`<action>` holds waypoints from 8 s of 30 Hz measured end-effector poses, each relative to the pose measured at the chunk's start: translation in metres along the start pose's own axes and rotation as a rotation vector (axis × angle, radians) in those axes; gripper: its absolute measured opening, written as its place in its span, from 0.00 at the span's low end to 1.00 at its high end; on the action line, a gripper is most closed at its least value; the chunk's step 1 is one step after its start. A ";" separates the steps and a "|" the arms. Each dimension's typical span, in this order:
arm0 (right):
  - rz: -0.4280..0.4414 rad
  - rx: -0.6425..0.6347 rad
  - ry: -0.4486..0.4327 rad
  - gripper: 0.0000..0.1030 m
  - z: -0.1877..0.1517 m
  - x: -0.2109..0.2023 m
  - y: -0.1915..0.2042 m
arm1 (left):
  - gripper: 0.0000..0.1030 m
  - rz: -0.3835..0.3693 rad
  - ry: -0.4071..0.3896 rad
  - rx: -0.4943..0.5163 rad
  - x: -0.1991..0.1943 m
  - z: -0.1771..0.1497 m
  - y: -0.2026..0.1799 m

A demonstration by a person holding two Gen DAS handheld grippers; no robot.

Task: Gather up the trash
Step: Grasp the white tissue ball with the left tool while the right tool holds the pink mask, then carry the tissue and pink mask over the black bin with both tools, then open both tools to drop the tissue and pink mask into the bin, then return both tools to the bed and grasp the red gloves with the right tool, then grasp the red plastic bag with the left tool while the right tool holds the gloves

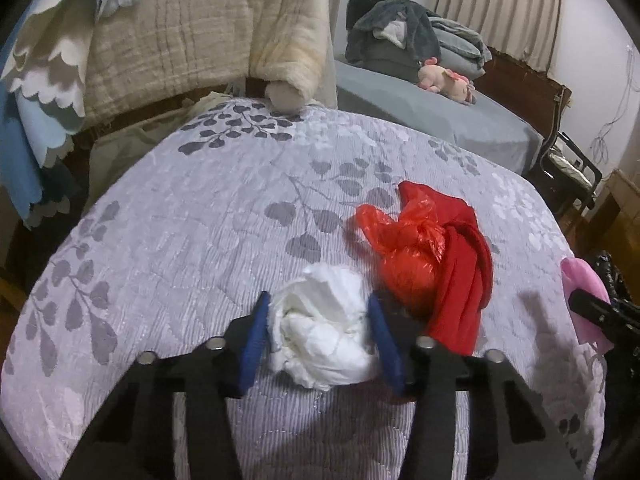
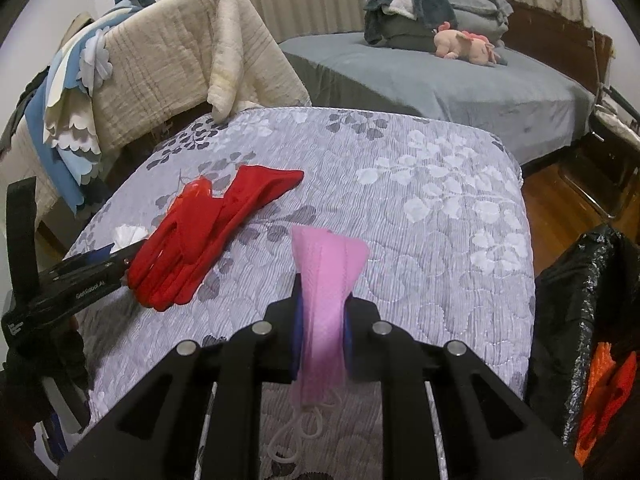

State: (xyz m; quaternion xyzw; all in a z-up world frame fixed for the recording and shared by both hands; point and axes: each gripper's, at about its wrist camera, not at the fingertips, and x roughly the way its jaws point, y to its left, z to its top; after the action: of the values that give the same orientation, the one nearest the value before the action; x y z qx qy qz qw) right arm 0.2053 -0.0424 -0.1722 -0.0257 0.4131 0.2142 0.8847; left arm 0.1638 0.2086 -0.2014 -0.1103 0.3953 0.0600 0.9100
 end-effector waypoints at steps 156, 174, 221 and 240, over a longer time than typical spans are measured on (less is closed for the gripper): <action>-0.043 0.049 -0.131 0.92 0.024 -0.027 -0.002 | 0.92 0.043 -0.171 0.049 -0.071 0.013 -0.010; 0.049 -0.053 -0.040 0.92 0.026 0.046 0.095 | 0.92 0.106 -0.160 0.004 -0.061 0.011 0.055; 0.055 -0.014 0.015 0.10 0.039 0.049 0.032 | 0.91 0.006 -0.136 0.026 -0.040 0.021 0.011; 0.052 0.061 -0.017 0.10 0.037 0.023 -0.019 | 0.60 -0.107 0.009 0.058 0.029 0.028 -0.054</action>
State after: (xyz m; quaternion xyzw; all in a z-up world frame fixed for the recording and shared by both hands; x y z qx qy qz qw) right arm 0.2524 -0.0430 -0.1674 0.0138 0.4125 0.2247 0.8827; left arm 0.2140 0.1636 -0.1953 -0.1052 0.3943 -0.0005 0.9129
